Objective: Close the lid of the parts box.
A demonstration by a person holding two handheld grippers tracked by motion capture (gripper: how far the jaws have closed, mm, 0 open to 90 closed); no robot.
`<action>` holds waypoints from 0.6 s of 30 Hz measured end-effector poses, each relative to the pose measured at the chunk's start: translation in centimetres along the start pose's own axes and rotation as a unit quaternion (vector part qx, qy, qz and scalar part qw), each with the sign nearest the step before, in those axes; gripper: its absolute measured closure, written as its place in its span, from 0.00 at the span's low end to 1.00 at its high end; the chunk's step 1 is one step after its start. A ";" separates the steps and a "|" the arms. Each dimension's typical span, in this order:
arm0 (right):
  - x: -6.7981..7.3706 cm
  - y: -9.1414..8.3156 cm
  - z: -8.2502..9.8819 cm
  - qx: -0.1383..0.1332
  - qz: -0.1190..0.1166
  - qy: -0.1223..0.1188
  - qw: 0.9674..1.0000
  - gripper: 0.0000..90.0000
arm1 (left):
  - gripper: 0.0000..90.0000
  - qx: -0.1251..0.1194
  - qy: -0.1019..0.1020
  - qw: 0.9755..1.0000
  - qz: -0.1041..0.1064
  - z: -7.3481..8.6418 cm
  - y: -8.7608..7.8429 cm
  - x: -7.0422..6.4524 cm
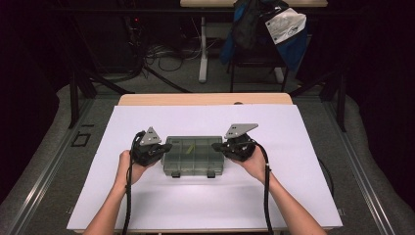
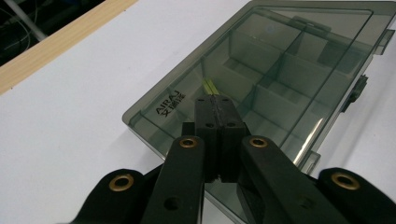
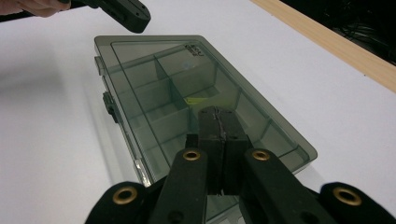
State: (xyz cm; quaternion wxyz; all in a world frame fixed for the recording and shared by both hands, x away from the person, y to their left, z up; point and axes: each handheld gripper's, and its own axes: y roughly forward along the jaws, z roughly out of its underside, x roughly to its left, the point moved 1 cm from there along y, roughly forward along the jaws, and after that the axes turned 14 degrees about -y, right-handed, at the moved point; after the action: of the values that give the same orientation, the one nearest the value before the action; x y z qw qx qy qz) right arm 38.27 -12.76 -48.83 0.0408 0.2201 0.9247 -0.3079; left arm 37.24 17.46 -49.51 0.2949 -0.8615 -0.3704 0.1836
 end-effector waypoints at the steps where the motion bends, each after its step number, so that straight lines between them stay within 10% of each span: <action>1: 0.1 0.1 0.1 0.001 0.000 -0.001 1.000 1.00 | 1.00 -0.002 -0.004 1.000 0.001 0.2 0.0 0.0; 18: 0.6 1.2 1.7 0.035 0.010 -0.010 0.999 1.00 | 0.99 0.013 -0.001 1.000 -0.003 1.7 0.9 0.0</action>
State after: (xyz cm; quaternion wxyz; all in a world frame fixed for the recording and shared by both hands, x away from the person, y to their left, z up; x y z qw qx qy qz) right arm 38.21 -12.64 -50.97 0.0455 0.2276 0.9108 -0.3415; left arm 36.82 17.61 -51.43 0.3064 -0.8562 -0.3710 0.1883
